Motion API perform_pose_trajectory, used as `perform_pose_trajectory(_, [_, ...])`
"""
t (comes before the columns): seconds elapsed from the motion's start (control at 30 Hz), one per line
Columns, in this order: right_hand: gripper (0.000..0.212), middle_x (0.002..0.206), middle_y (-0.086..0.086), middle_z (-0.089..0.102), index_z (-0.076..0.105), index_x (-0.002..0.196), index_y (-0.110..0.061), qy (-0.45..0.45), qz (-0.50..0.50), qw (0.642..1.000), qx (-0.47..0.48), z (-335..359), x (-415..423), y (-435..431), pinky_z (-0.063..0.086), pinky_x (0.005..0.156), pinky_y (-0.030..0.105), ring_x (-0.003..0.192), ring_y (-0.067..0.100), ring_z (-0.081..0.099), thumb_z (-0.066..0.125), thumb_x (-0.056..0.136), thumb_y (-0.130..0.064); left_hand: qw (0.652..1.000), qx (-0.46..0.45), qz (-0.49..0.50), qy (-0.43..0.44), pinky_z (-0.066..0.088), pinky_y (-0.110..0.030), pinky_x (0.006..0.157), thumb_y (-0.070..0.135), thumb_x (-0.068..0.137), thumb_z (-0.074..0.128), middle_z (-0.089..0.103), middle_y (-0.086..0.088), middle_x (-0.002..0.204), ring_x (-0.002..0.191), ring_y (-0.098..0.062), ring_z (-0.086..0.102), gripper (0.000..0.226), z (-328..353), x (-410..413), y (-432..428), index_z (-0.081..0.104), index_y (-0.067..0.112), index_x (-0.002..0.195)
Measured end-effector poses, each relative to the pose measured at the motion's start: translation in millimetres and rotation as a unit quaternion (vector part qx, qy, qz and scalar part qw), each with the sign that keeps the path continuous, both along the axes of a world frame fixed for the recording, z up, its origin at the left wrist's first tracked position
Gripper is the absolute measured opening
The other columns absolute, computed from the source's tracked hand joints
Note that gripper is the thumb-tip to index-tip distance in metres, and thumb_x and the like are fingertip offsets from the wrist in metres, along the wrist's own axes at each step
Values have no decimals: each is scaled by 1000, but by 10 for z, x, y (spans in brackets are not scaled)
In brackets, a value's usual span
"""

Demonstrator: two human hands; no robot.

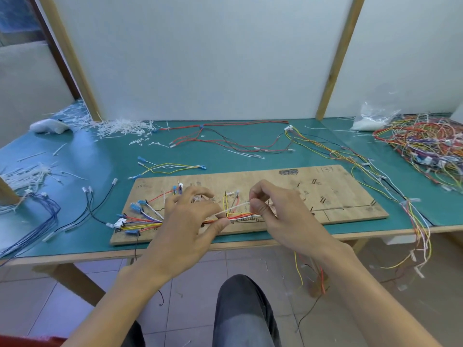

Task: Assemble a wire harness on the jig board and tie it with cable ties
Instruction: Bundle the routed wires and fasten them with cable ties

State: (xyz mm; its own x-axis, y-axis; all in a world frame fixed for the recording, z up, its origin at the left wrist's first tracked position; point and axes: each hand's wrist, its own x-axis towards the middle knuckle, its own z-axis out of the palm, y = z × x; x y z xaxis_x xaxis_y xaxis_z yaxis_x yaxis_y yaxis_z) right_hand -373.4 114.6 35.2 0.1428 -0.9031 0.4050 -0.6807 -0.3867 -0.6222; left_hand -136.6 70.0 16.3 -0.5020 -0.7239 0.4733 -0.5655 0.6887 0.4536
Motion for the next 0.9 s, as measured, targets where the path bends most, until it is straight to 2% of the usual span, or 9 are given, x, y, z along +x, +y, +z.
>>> perform_pose_trajectory(0.1, [13, 85, -7, 65, 58, 98, -19, 38, -5, 999, 14, -3, -15, 3, 50, 78, 41, 83, 19, 61, 58, 104, -7, 1000, 6, 9, 6, 28, -45, 110, 64, 96, 51, 57, 20, 125, 137, 0, 42, 28, -33, 4, 12, 69, 43, 98])
perform_pose_trajectory(0.23, [11, 88, -5, 67, 59, 99, -17, 52, -18, 998, 30, -31, -56, 7, 50, 81, 46, 85, 22, 60, 57, 104, -7, 1000, -12, 2, -5, 28, -49, 108, 56, 100, 51, 60, 22, 120, 136, 2, 44, 22, -41, -11, 14, 66, 42, 92])
perform_pose_trajectory(0.3, [10, 85, -5, 68, 59, 98, -16, 2, -11, 1000, 26, -36, -53, 19, 51, 80, 38, 84, 19, 63, 58, 105, -9, 1000, -13, 5, -14, 28, -53, 110, 49, 100, 54, 60, 20, 120, 134, 2, 45, 18, -56, -35, 18, 66, 39, 91])
perform_pose_trajectory(0.37, [10, 83, -5, 71, 60, 98, -16, -69, -6, 997, 32, -53, -23, 21, 53, 78, 27, 83, 16, 67, 58, 106, -11, 1000, -7, 9, -7, 25, -48, 110, 47, 100, 53, 58, 21, 122, 133, 5, 43, 18, -72, -65, 36, 66, 38, 91])
perform_pose_trajectory(0.43, [8, 86, 0, 74, 60, 100, -14, -165, -3, 985, 52, -89, 42, 16, 56, 79, 31, 83, 16, 71, 58, 108, -14, 1000, 0, 9, 9, 21, -40, 107, 46, 101, 51, 56, 25, 120, 133, 9, 41, 21, -94, -96, 70, 66, 38, 90])
perform_pose_trajectory(0.53, [11, 92, 12, 75, 60, 103, -5, -338, 17, 938, 78, -147, 178, 8, 55, 76, 27, 80, 19, 71, 62, 106, -15, 999, 13, 16, 27, 21, -36, 100, 42, 102, 50, 55, 30, 120, 132, 11, 42, 23, -128, -139, 115, 68, 38, 88])
perform_pose_trajectory(0.63, [12, 90, 9, 76, 65, 107, -5, -448, 6, 889, 98, -215, 315, 14, 54, 71, 22, 77, 19, 71, 71, 100, -12, 998, 36, 31, 52, 22, -36, 98, 39, 102, 50, 55, 34, 120, 132, 8, 45, 24, -156, -170, 127, 69, 40, 87])
perform_pose_trajectory(0.77, [14, 91, 15, 75, 72, 105, -1, -545, 4, 831, 113, -313, 434, -18, 60, 75, 35, 72, 24, 69, 76, 95, -9, 995, 53, 45, 77, 29, -44, 103, 43, 102, 53, 54, 33, 125, 129, 10, 45, 21, -189, -165, 115, 69, 42, 89])
perform_pose_trajectory(0.9, [23, 85, 13, 74, 72, 97, 7, -507, -13, 855, 110, -408, 511, -79, 61, 74, 30, 75, 21, 70, 73, 99, -15, 992, 54, 56, 96, 34, -55, 107, 44, 102, 59, 54, 29, 125, 125, 10, 47, 16, -209, -155, 94, 68, 46, 89])
